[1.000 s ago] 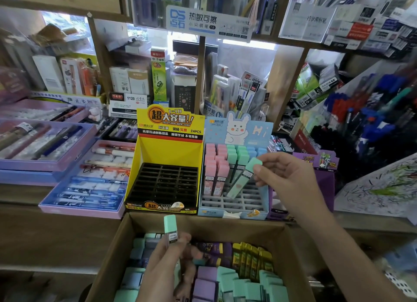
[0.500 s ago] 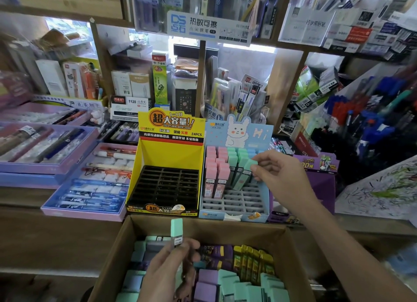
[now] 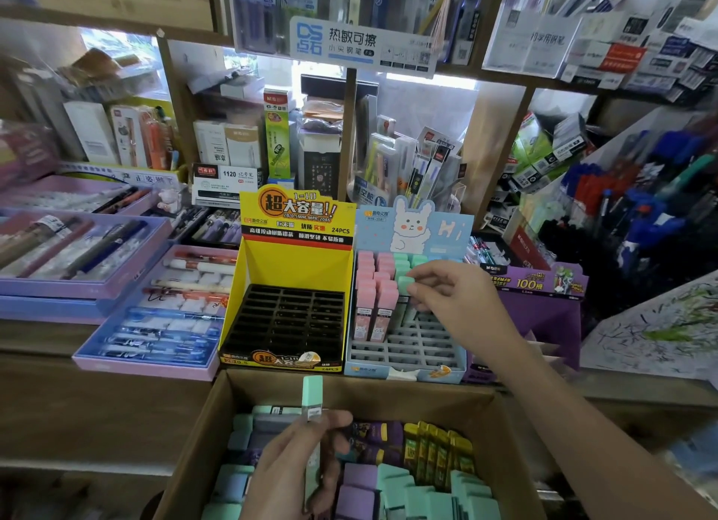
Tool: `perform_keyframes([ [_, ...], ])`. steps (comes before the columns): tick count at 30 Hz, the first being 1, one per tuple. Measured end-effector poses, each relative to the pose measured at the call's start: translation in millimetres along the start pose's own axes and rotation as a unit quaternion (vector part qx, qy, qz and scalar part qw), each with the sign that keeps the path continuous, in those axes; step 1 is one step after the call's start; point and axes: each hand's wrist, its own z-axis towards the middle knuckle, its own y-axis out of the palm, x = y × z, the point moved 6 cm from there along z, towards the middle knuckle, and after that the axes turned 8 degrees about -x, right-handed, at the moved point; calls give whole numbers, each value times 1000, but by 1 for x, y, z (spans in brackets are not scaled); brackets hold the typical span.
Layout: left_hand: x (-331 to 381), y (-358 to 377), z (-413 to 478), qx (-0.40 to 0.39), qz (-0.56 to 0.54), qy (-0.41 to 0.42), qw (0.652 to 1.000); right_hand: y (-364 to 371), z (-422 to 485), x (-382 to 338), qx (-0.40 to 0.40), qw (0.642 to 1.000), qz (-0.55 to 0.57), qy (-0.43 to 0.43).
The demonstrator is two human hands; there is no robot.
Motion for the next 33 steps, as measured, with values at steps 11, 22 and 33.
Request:
perform_keyframes([
  [11, -4, -4, 9, -16, -82, -10, 996, 2, -2, 9, 20, 1000, 14, 11],
  [22, 19, -8, -6, 44, 67, 91, 993, 12, -76, 35, 28, 992, 106, 57],
  [33, 59, 19, 11, -22, 265, 144, 953, 67, -120, 126, -194, 946, -28, 257],
])
